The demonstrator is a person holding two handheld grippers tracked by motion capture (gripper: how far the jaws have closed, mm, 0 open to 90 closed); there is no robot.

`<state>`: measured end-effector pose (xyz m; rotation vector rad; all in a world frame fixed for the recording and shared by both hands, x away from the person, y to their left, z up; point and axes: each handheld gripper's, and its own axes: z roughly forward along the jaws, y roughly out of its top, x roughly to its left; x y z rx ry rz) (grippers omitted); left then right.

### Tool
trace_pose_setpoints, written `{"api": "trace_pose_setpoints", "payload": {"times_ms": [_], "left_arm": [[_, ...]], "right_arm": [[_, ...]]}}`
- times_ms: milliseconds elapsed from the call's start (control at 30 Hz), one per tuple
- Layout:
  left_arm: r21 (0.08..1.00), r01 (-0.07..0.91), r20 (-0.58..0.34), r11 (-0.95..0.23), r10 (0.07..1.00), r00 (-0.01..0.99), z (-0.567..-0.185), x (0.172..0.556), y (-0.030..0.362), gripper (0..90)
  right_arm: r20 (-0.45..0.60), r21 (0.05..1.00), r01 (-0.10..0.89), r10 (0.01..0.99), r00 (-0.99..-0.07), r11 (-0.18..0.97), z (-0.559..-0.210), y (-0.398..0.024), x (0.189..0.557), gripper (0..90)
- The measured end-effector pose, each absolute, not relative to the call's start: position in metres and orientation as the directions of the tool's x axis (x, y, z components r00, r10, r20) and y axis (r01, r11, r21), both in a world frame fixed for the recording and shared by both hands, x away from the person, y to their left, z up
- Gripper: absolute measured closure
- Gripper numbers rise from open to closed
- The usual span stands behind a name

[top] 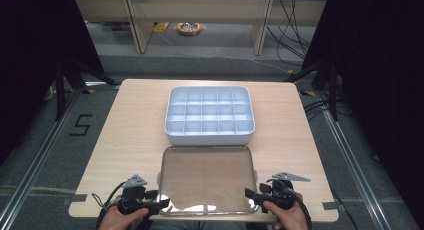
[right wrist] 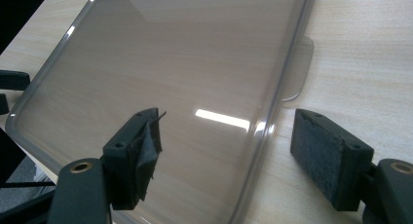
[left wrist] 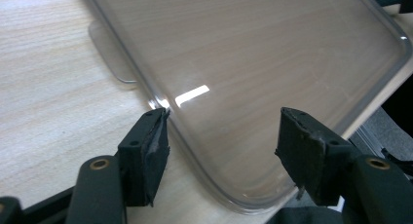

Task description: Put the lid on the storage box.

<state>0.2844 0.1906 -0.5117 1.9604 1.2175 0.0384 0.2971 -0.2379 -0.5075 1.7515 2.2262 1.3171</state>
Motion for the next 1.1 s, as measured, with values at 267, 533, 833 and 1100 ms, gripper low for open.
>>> {"api": "trace_pose_setpoints", "payload": {"times_ms": [267,533,833,1100], "left_arm": [[0.654,0.738,-0.371,-0.167,0.779,0.505,-0.514,0.287,0.189,40.1],[0.658,0.731,-0.354,-0.181,0.783,0.512,-0.514,0.287,0.191,41.0],[0.668,0.715,-0.33,-0.206,0.78,0.532,-0.514,0.287,0.196,40.6],[0.687,0.69,-0.297,-0.228,0.779,0.553,-0.515,0.29,0.198,39.8]], "right_arm": [[0.491,0.629,0.777,0.79,-0.367,-0.03,-0.514,-0.237,0.299,27.8],[0.588,0.592,0.79,0.756,-0.288,-0.16,-0.52,-0.244,0.296,34.4],[0.728,0.467,0.835,0.662,-0.176,-0.291,-0.523,-0.25,0.287,47.4],[0.701,0.486,0.835,0.686,-0.196,-0.257,-0.524,-0.253,0.285,55.2]]}}
